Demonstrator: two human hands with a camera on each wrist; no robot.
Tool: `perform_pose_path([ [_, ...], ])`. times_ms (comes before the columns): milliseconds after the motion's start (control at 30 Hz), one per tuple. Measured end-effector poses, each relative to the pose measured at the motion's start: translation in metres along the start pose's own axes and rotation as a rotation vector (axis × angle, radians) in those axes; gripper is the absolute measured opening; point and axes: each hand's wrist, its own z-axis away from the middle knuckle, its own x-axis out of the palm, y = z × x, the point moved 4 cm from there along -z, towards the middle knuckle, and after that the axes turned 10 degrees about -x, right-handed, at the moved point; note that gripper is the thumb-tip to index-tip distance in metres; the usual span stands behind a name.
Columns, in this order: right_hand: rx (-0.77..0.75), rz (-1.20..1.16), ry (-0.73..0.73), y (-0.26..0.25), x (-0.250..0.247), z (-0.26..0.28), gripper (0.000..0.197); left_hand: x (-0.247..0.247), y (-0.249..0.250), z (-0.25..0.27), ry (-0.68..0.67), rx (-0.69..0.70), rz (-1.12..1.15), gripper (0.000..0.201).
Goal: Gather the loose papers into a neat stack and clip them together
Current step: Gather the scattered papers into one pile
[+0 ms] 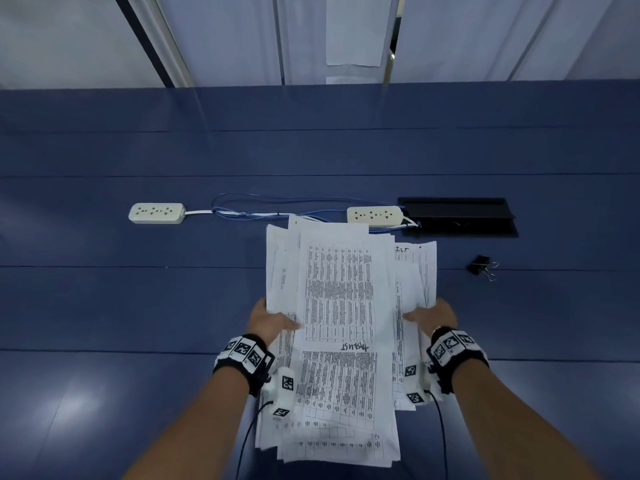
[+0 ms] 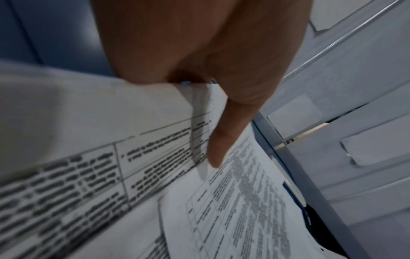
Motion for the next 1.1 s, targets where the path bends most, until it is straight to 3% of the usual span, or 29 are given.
perform_pose_path([
  [67,-0.019,0.068,0.011,-0.002,-0.001,0.001,0.079,0.003,0.002,-0.001,0.005,-0.021,-0.013,0.094],
  [133,-0.03,0.014,-0.044,-0.004,0.004,0.002,0.073,0.005,0.004,0.001,-0.016,-0.068,-0.055,0.085],
  [200,-0.002,-0.087,-0.055,-0.003,0.008,0.0,0.093,0.005,0.007,0.006,-0.027,-0.076,-0.058,0.077],
  [300,0.001,-0.239,-0.02,0.0,0.01,-0.006,0.119,0.005,0.009,0.01,-0.032,-0.1,-0.053,0.083],
  [433,-0.06,-0.253,-0.133,-0.001,0.009,-0.002,0.14,0.005,0.007,0.011,-0.068,-0.05,0.066,0.081],
  [533,-0.093,-0.287,-0.138,0.003,0.006,0.003,0.13,0.001,0.003,0.011,-0.007,-0.06,0.126,0.095],
  [600,-0.098,-0.273,-0.105,0.009,-0.001,0.006,0.114,-0.006,0.0,0.0,0.064,-0.07,0.121,0.089],
  [667,-0.111,-0.201,-0.104,0.011,-0.002,0.01,0.087,-0.009,-0.002,-0.002,0.052,-0.083,0.063,0.077],
  [700,-0.121,-0.168,-0.106,0.011,0.0,0.011,0.086,-0.007,-0.003,-0.005,0.032,-0.082,0.056,0.067],
  [733,-0.114,-0.149,-0.129,0.012,0.005,0.009,0.093,-0.004,-0.003,-0.007,0.012,-0.064,0.064,0.063],
  [833,-0.107,-0.111,-0.137,0.001,0.018,0.014,0.111,0.005,0.004,0.006,0.029,-0.058,0.014,0.09],
  [933,-0.055,-0.208,-0.143,-0.002,0.017,0.011,0.122,0.008,0.008,0.01,0.062,-0.107,0.091,0.098],
  [1000,-0.029,-0.251,-0.189,-0.001,0.014,0.007,0.124,0.006,0.007,0.007,0.015,-0.138,0.106,0.085],
  [1067,-0.024,-0.23,-0.285,-0.003,0.009,0.011,0.103,0.005,0.006,0.005,-0.037,-0.153,0.063,0.053],
  [1100,-0.028,-0.2,-0.331,-0.002,0.008,0.012,0.089,0.005,0.003,0.004,-0.057,-0.165,0.037,0.048],
])
